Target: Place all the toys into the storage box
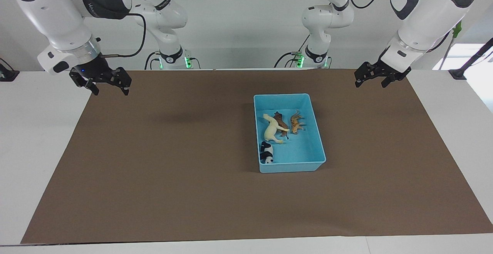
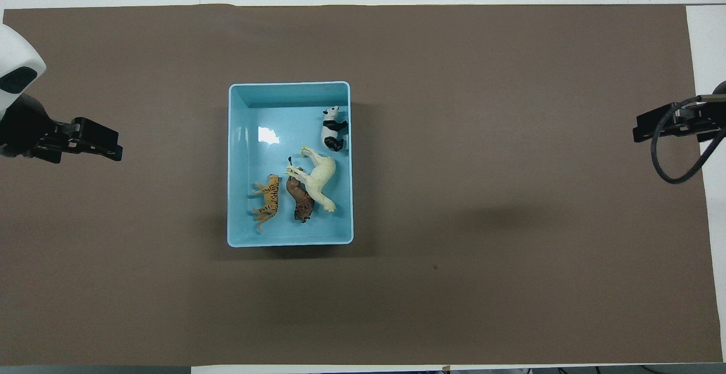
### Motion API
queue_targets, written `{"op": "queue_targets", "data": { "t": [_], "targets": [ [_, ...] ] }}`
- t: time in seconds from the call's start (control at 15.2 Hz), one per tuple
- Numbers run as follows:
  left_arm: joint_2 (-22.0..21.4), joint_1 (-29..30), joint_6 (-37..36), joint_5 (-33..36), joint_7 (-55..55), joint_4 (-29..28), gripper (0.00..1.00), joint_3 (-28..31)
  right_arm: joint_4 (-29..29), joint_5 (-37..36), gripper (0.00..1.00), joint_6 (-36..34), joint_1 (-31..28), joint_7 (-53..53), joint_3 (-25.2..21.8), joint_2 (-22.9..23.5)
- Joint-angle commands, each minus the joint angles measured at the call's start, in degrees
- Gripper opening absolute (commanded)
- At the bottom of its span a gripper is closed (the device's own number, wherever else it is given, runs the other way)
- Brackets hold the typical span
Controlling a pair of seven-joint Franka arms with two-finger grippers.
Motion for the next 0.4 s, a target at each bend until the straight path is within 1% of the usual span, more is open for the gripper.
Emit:
{"op": "queue_targets", "data": {
  "t": [0.0,0.33],
  "targets": [
    [-1.7,-0.3,1.0,1.1,0.9,-1.9,1.00,0.4,0.9,0.7,1.00,-1.6,-0.7,-1.5,0.4,0.3],
    [-1.7,-0.3,1.0,1.1,0.9,-1.9,1.00,0.4,0.9,0.7,1.00,-1.6,-0.5,-1.6,0.4,0.1]
  ]
}}
